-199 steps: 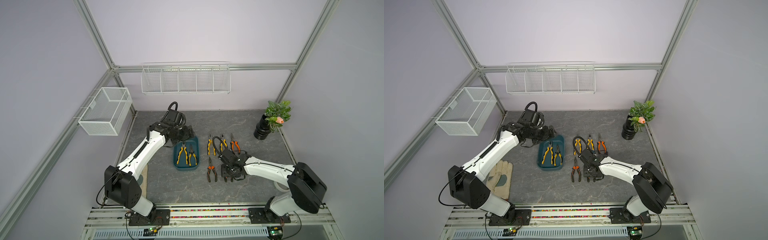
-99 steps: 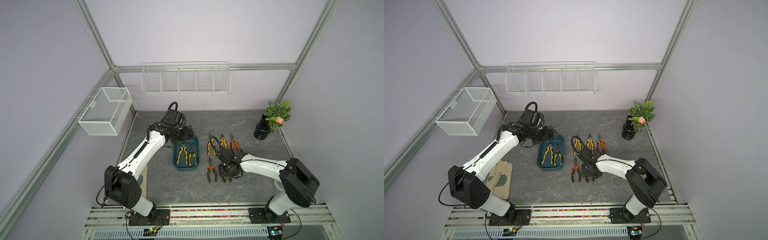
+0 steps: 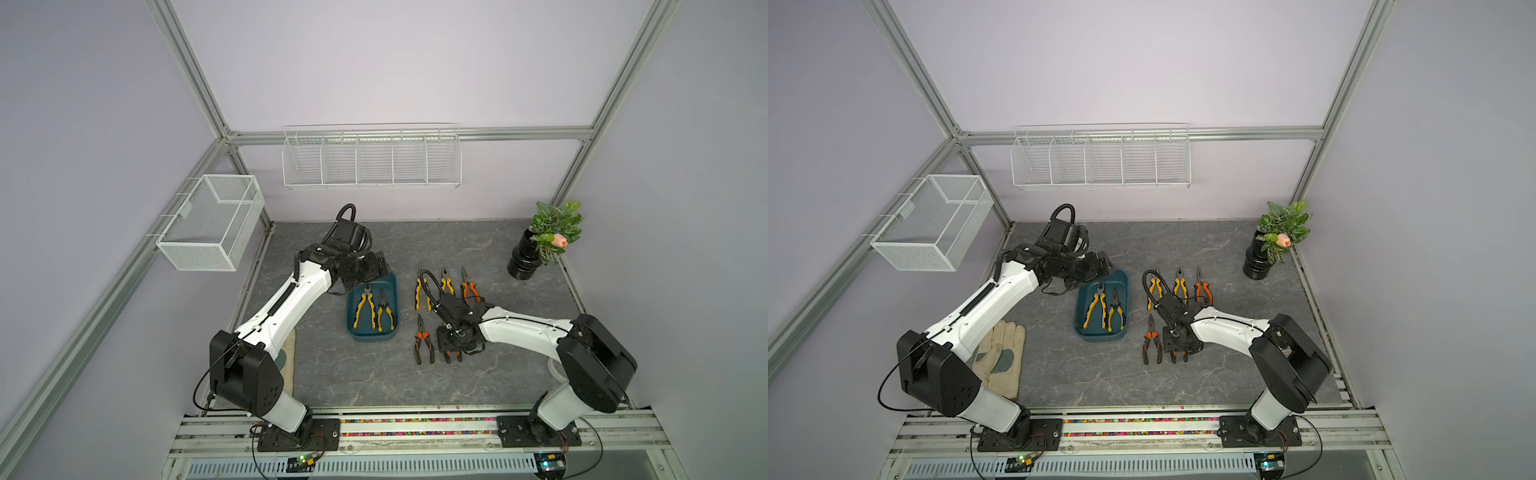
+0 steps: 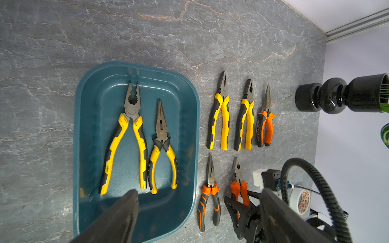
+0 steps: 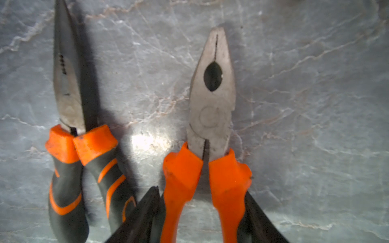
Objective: Take the pliers out of the storage box
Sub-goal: Place the pliers at the center of the board.
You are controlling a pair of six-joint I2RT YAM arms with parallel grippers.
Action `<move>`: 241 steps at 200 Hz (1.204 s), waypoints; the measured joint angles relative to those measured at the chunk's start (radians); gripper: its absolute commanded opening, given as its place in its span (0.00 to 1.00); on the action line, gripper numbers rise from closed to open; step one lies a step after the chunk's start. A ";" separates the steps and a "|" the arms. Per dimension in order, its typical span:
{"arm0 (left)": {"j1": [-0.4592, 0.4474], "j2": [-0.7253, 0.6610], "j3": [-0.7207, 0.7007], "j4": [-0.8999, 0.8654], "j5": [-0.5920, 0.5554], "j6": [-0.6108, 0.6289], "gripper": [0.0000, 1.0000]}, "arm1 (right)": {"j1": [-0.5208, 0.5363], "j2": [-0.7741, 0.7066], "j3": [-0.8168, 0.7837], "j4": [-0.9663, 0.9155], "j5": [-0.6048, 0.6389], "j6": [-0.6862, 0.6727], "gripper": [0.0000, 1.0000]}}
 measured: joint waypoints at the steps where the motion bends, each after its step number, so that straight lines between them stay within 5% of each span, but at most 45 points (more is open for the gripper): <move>1: 0.000 0.000 0.000 0.000 0.000 0.000 0.91 | 0.000 0.000 0.000 0.000 0.000 0.000 0.48; 55: 0.000 0.002 0.001 0.000 0.003 0.000 0.91 | -0.005 0.001 0.000 0.002 -0.005 -0.001 0.62; 127: 0.000 0.006 0.002 0.000 0.003 0.000 0.91 | -0.008 0.002 0.000 0.011 -0.014 -0.007 0.65; 144: 0.000 0.006 0.002 0.000 0.003 0.000 0.91 | -0.008 -0.003 -0.001 0.020 -0.017 -0.010 0.80; 183: 0.000 0.010 0.007 -0.019 -0.010 0.009 0.91 | -0.018 -0.019 0.005 0.016 0.010 -0.055 0.82; 241: 0.000 0.010 0.005 -0.072 -0.056 0.051 0.88 | -0.032 -0.194 0.304 -0.142 0.137 -0.177 0.82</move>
